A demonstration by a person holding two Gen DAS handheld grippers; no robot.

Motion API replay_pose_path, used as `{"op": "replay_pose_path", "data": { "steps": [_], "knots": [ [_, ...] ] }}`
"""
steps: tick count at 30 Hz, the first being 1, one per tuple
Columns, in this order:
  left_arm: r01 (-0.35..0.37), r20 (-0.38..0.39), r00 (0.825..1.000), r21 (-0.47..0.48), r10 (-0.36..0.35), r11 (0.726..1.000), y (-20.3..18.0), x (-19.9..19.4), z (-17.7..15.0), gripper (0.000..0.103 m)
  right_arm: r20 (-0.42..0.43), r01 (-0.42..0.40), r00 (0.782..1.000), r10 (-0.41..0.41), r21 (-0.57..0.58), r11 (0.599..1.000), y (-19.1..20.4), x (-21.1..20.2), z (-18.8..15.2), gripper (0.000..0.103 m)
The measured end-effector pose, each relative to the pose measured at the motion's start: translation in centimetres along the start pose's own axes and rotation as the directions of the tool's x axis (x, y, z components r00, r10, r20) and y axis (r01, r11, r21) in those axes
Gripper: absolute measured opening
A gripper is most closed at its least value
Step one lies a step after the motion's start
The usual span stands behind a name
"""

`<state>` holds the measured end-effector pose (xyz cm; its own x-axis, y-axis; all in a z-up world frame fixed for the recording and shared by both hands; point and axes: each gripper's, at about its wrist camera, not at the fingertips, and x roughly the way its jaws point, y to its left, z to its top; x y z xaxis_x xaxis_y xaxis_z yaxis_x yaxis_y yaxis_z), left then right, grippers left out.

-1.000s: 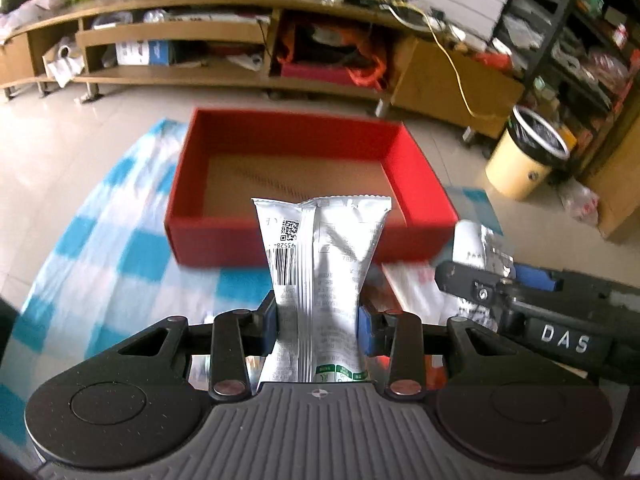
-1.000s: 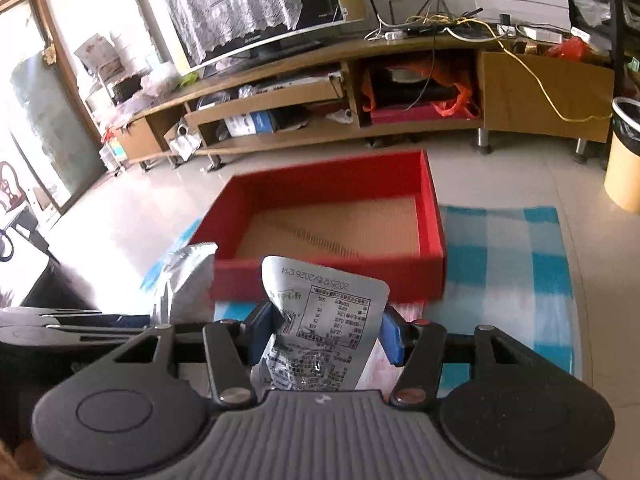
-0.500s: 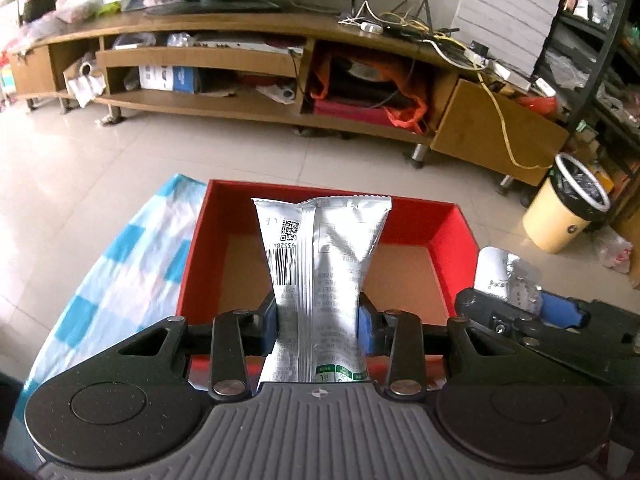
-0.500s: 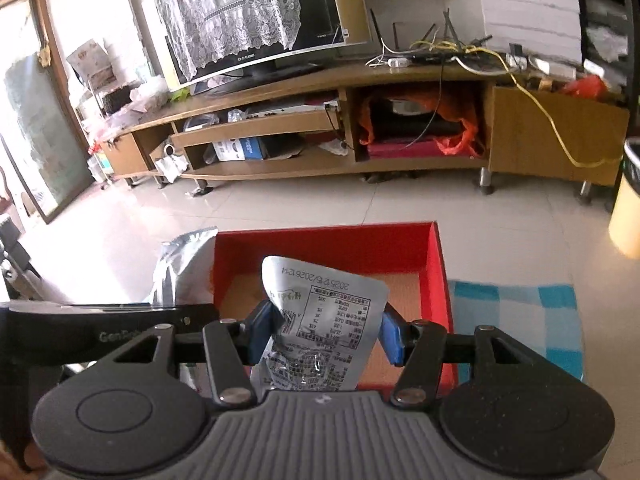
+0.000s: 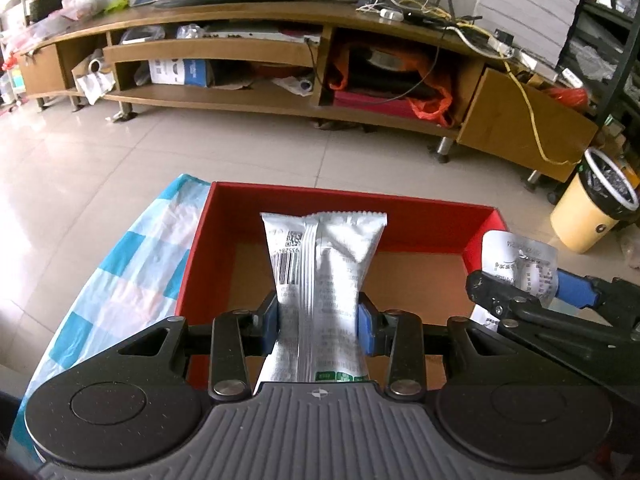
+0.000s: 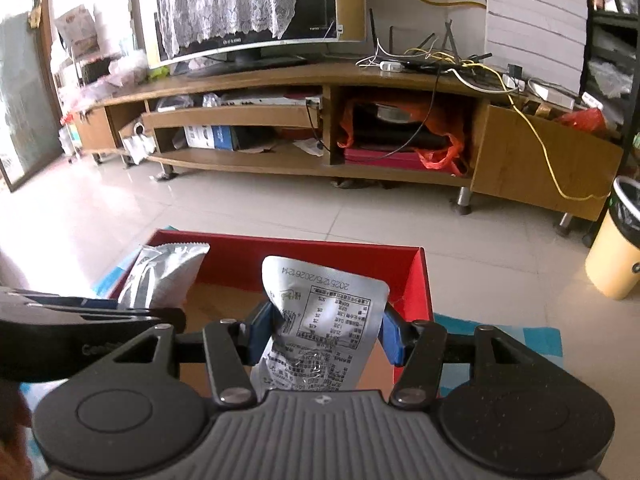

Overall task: Organize snacks
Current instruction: 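Open the left tool dropping the silver wrapper in the box while the right tool releases the sachet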

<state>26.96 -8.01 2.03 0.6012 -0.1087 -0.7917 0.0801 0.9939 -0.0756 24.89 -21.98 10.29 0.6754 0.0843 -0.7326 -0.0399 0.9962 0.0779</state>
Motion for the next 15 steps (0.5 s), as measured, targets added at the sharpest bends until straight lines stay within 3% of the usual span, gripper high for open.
{"op": "replay_pose_path", "data": {
  "steps": [15],
  "knots": [
    [-0.035,-0.038,0.999,0.003,0.035,0.999,0.1,2.2,0.0,0.047,-0.037,0.029,0.999,-0.03,-0.049,0.998,0.5,2.4,-0.4,0.056]
  ]
}}
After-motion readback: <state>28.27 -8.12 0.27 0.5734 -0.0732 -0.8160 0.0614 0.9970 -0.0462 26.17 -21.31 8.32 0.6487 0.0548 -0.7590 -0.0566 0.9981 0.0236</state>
